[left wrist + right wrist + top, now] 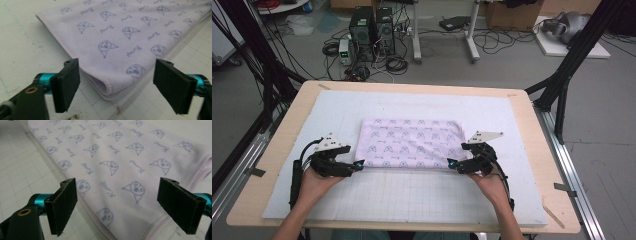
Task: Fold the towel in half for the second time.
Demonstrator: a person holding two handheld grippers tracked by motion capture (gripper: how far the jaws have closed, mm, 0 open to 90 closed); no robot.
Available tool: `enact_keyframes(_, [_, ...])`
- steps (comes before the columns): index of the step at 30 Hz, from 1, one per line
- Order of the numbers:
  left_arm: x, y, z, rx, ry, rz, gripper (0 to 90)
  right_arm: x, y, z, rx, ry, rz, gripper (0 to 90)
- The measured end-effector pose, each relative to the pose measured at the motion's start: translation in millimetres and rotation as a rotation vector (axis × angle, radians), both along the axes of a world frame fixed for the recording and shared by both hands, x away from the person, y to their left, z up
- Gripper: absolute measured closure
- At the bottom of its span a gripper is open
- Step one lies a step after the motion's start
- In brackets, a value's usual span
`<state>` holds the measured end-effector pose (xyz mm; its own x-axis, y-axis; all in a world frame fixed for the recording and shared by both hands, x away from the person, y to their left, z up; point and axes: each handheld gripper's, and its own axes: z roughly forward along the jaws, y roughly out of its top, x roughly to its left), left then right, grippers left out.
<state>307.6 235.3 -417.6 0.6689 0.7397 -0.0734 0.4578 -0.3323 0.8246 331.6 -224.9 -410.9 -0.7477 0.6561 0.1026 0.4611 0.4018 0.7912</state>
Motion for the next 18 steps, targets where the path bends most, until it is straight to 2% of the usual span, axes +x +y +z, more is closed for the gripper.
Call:
enact_keyframes(3, [-3.2,3.2,-0.9,-0.006,0.008,0.011,18.1,-3.2,0.0,2.1,0.009,0.000,0.012,13.6])
enact_keyframes(7, [-8.5,6.1,-1.1,-0.007,-0.001,0.010,16.0,-8.6,0.2,5.0,-0.003,-0.010,0.029,13.6])
enact_keyframes(11, [-13.6,7.2,-1.0,-0.002,-0.002,0.015,12.9,-12.1,-3.2,6.5,0.006,-0.017,0.034,13.1])
enact_keyframes(18, [-22.1,11.2,0.8,-0.008,-0.005,0.004,12.7,-21.0,-15.1,8.2,0.029,-0.041,0.024,12.5])
